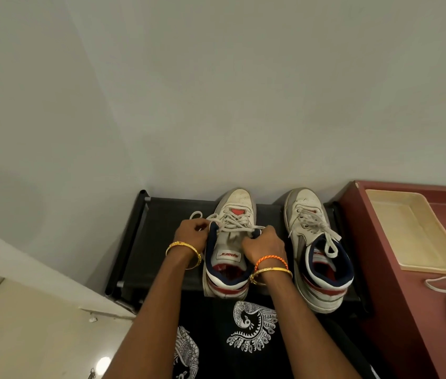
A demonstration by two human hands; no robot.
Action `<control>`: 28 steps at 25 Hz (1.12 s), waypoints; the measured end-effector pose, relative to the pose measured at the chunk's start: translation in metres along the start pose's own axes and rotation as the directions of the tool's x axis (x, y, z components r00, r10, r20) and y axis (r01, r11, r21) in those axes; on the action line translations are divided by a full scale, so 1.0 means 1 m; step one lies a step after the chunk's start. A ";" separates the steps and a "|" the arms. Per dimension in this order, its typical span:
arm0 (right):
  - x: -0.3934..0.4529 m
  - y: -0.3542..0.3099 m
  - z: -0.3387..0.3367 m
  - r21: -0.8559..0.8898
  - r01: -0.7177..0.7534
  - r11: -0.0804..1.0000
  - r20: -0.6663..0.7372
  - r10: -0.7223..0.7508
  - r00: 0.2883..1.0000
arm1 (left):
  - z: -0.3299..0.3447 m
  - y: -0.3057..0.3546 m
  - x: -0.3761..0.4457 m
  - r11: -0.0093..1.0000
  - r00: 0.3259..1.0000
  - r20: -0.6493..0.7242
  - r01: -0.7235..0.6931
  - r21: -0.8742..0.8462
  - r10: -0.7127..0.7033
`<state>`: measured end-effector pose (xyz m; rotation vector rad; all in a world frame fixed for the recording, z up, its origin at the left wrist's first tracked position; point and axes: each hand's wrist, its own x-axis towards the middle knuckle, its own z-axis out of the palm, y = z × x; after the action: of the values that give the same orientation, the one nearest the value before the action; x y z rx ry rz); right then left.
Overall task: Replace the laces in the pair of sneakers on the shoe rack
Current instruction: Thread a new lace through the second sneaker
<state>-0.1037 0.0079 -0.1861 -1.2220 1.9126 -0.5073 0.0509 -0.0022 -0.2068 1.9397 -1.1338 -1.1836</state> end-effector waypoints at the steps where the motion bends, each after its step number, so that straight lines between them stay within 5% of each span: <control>1: 0.000 0.000 -0.001 -0.002 0.006 1.000 0.002 -0.006 1.000 | 0.000 -0.001 0.000 0.999 0.999 -0.045 -0.020 0.042 0.022; 5: 0.002 -0.001 0.000 -0.011 -0.012 1.000 0.034 0.013 0.999 | -0.003 -0.006 0.003 0.980 0.988 -0.125 -0.070 0.188 0.095; 8: 0.004 0.002 -0.002 0.008 -0.036 0.999 0.046 0.035 0.998 | -0.013 -0.014 0.016 0.996 0.945 -0.317 -0.066 0.065 0.084; 11: 0.005 0.006 -0.007 0.005 -0.043 0.999 0.053 0.043 0.998 | -0.047 -0.018 0.019 0.971 0.763 -0.642 -0.086 -0.221 -0.078; 13: 0.006 0.008 -0.008 0.015 -0.045 0.999 0.064 0.044 0.997 | -0.068 -0.025 0.012 0.888 0.663 -0.711 -0.154 -0.434 -0.233; 16: 0.005 0.006 -0.009 0.051 -0.056 0.997 0.076 0.052 0.996 | -0.074 -0.024 0.003 0.505 0.796 -0.469 -0.245 -0.827 -0.383; 17: 0.004 0.005 -0.010 0.062 -0.057 0.996 0.084 0.052 0.995 | -0.069 -0.022 0.004 0.467 0.836 -0.400 -0.202 -0.861 -0.376; 19: 0.005 0.005 -0.011 0.080 -0.052 0.995 0.105 0.043 0.994 | -0.055 -0.013 0.002 0.656 0.893 -0.322 -0.041 -0.754 -0.314; 22: 0.004 0.006 -0.011 0.079 -0.025 0.997 0.111 0.016 0.994 | -0.022 0.001 -0.013 0.952 0.985 -0.086 0.122 -0.281 -0.151; 24: 0.004 0.005 -0.011 0.085 -0.004 0.996 0.114 -0.006 0.993 | -0.007 0.006 -0.018 0.980 0.991 0.070 0.126 -0.155 -0.117; 28: 0.003 0.006 -0.012 0.072 -0.007 0.997 0.113 -0.001 0.994 | -0.003 0.006 -0.012 0.996 0.997 -0.076 -0.001 -0.090 -0.005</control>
<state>-0.1176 0.0075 -0.1839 -1.1765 1.7860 -0.4911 0.0487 0.0053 -0.1956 1.9015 -1.0225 -1.1327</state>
